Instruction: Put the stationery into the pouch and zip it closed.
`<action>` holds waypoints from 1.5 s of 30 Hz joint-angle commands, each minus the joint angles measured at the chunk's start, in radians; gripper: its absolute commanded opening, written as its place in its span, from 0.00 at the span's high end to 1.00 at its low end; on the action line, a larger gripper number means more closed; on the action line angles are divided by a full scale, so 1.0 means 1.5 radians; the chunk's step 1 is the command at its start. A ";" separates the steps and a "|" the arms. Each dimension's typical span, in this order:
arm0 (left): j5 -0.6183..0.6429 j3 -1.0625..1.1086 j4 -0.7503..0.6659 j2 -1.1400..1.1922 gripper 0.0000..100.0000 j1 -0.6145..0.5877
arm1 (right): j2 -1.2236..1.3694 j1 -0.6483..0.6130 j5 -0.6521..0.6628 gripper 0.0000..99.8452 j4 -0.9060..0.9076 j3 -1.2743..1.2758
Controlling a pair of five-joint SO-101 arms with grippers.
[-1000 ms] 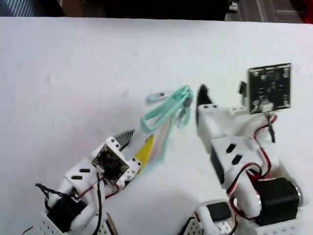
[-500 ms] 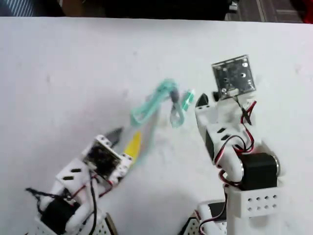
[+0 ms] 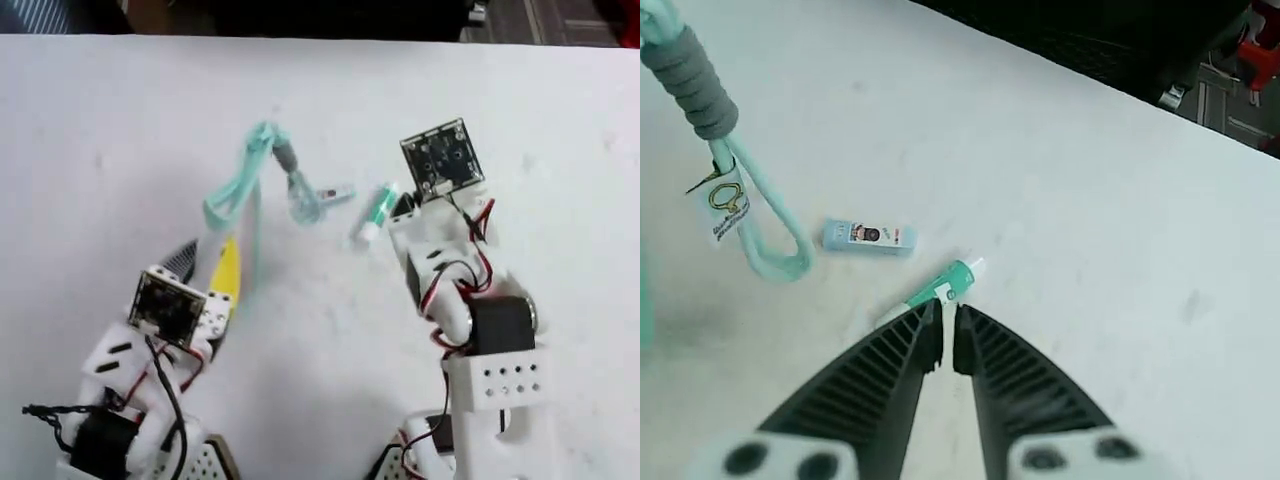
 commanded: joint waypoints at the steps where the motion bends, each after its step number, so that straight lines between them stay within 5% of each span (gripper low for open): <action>1: 0.006 -0.046 -0.027 -0.007 0.98 -0.024 | 0.035 0.005 0.003 0.98 -0.027 -0.006; 9: 0.006 -0.010 -0.057 -0.007 0.98 -0.019 | 0.396 0.002 -0.004 0.98 0.059 -0.240; 20: 0.006 0.001 -0.065 -0.007 0.98 -0.018 | 0.840 0.004 -0.349 0.84 0.111 -0.599; 28: 0.006 0.001 -0.065 -0.007 0.98 -0.018 | 1.073 0.005 -0.465 0.84 0.187 -0.805; 36: 0.006 0.001 -0.065 -0.007 0.98 -0.018 | 1.223 0.020 -0.477 0.84 0.200 -0.933; 41: 0.006 0.001 -0.065 -0.007 0.98 -0.017 | 1.240 0.029 -0.475 0.99 0.230 -0.941; 45: 0.006 0.002 -0.065 -0.007 0.98 0.001 | 1.241 0.031 -0.440 0.99 0.239 -0.940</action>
